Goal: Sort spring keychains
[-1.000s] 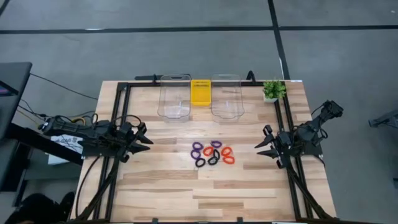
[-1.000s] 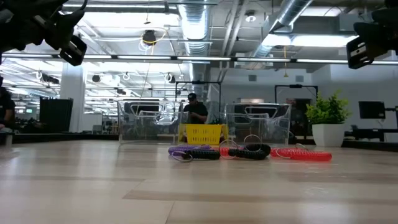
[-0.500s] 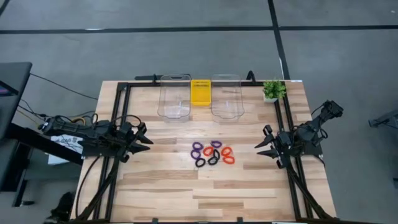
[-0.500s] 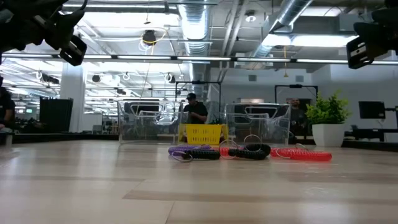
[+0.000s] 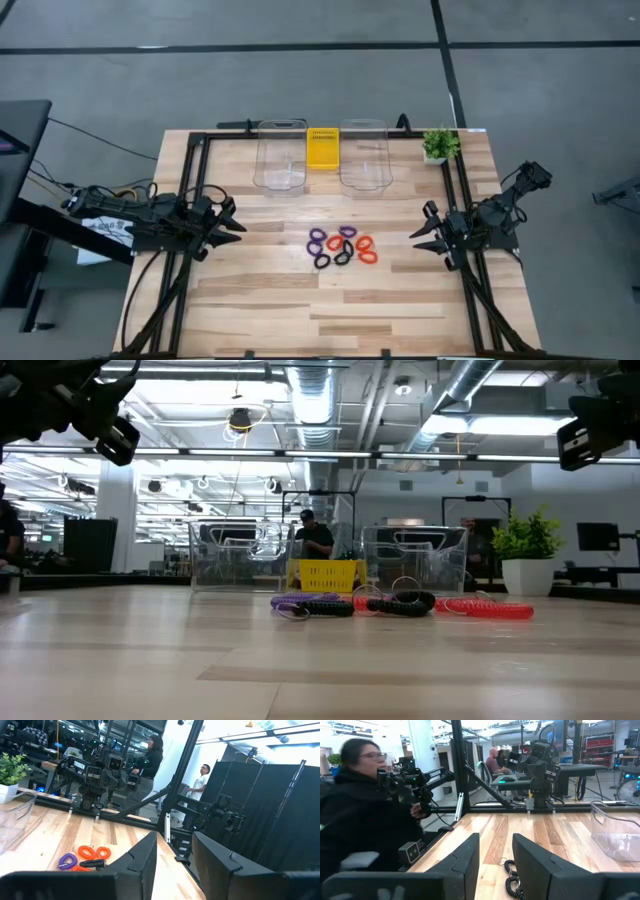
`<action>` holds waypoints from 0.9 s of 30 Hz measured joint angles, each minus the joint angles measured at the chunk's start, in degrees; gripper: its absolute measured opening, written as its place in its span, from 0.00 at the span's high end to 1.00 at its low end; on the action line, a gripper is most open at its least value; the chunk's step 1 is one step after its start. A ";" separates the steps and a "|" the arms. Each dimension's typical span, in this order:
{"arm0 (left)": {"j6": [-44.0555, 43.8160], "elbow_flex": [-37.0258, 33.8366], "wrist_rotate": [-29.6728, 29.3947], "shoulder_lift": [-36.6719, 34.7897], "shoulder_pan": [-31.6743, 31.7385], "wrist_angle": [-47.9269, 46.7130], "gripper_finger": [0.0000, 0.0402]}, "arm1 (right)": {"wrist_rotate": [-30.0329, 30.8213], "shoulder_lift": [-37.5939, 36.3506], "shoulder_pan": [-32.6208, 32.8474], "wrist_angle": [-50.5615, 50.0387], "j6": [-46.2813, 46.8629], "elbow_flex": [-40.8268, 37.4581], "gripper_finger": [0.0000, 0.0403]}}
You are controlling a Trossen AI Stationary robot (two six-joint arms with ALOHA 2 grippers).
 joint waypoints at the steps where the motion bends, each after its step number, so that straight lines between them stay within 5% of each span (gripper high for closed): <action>1: 0.00 0.00 0.00 -0.01 -0.02 0.00 0.70 | 0.00 -0.02 0.00 0.00 -0.02 0.00 0.73; 21: 0.31 -0.01 -0.21 -0.01 0.00 1.84 0.70 | -0.06 -0.02 0.05 -0.01 2.52 0.01 0.73; 27: 8.70 -0.02 -0.23 -0.01 0.11 4.59 0.70 | -0.04 -0.02 0.04 0.00 2.58 0.00 0.73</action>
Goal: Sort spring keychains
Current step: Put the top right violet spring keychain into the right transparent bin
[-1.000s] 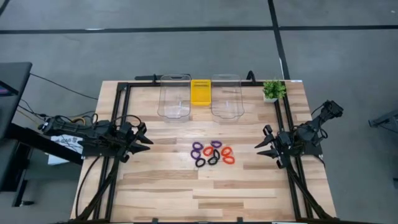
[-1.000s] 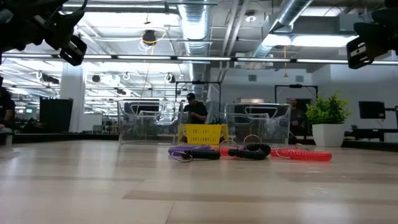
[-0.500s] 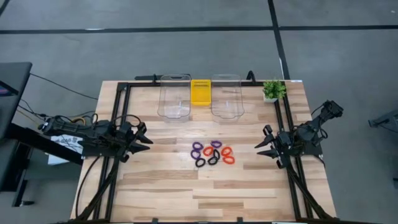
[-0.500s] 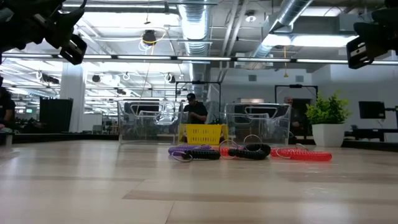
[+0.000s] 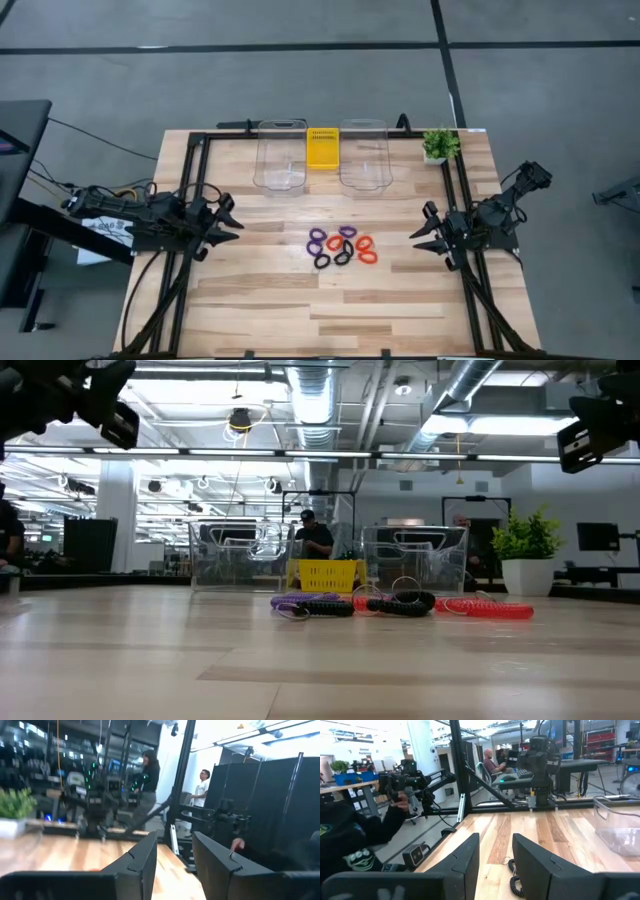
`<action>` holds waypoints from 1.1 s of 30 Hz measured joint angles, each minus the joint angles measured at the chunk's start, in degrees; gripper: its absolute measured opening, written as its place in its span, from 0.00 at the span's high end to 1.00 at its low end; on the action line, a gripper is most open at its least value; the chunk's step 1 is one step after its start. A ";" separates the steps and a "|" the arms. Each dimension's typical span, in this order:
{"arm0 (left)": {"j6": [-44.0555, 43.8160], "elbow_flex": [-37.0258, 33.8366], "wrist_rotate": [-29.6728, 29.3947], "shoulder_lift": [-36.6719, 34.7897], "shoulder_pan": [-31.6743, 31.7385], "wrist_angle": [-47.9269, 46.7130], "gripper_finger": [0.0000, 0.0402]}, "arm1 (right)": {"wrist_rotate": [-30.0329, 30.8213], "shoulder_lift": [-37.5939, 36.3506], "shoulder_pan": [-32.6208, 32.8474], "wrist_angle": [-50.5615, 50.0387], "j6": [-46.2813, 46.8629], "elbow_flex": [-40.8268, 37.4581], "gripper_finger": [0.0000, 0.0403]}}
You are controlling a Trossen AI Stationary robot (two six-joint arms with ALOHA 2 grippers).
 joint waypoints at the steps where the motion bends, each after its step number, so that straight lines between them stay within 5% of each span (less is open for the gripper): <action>1: 0.82 0.00 0.00 0.00 0.00 0.65 0.70 | 0.00 0.00 0.00 0.00 0.00 0.00 0.73; 10: 4.81 0.00 2.03 2.06 -0.04 3.30 0.70 | 0.24 0.01 -0.06 0.16 -0.07 0.01 0.73; 18: -0.55 0.00 -0.27 20.08 -4.32 3.52 0.70 | 15.45 0.00 -2.83 13.72 -12.78 -0.10 0.73; 22: 0.66 -0.01 -6.46 32.83 -5.25 12.75 0.70 | 15.17 0.00 -4.36 15.22 -16.04 -0.07 0.73; 28: 2.83 0.01 -13.42 48.87 -2.77 33.15 0.70 | 13.17 0.84 -6.25 4.29 -14.32 -0.07 0.73; 33: 3.39 4.44 -10.66 53.51 3.87 40.03 0.70 | 4.80 4.38 -8.31 0.92 -12.52 -0.02 0.73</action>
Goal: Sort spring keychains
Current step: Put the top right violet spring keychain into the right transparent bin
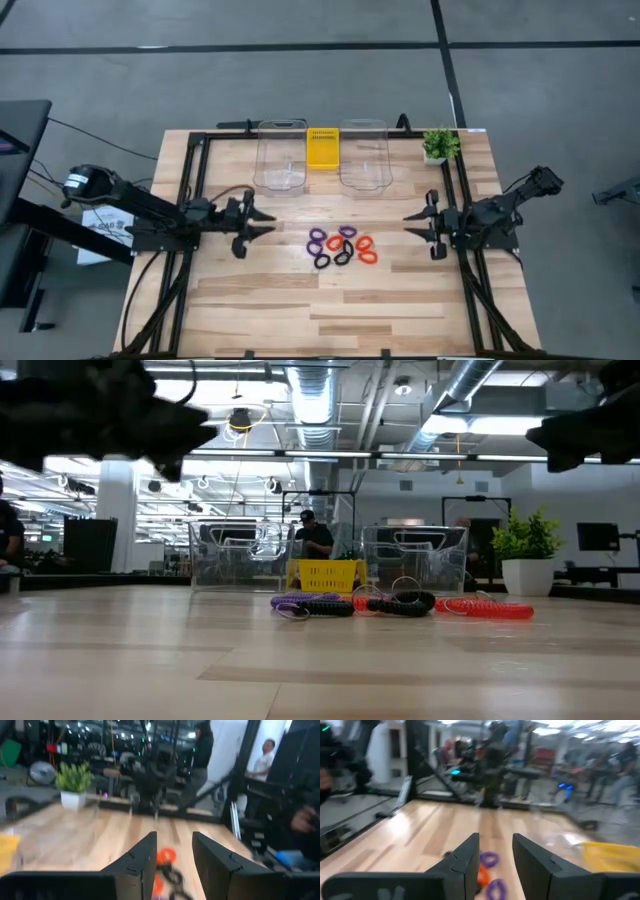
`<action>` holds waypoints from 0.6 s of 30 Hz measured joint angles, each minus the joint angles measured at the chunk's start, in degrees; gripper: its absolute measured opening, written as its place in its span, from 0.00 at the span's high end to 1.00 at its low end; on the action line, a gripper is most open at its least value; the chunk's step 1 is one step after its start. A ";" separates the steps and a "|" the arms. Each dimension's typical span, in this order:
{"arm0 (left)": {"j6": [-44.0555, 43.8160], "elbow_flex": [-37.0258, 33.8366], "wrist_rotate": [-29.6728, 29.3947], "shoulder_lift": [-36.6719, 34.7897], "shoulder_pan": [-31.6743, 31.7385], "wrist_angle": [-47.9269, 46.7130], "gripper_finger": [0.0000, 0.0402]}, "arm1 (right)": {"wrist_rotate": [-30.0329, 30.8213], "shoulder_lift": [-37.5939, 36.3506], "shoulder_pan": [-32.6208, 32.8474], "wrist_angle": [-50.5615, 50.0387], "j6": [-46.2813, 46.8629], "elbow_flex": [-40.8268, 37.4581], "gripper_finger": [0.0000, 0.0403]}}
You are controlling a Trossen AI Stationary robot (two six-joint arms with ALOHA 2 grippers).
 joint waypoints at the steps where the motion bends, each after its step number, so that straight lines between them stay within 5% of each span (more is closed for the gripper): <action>1: -0.07 1.28 1.84 0.20 1.59 -0.29 0.70 | -1.85 0.84 -0.50 0.10 0.25 0.00 0.73; 8: -4.69 11.22 19.06 0.90 10.59 -11.94 0.70 | -6.42 11.48 -3.95 1.57 6.84 3.08 0.73; 18: -4.82 17.74 22.66 10.93 8.88 -14.26 0.70 | -6.24 43.27 -4.12 4.18 21.19 11.23 0.73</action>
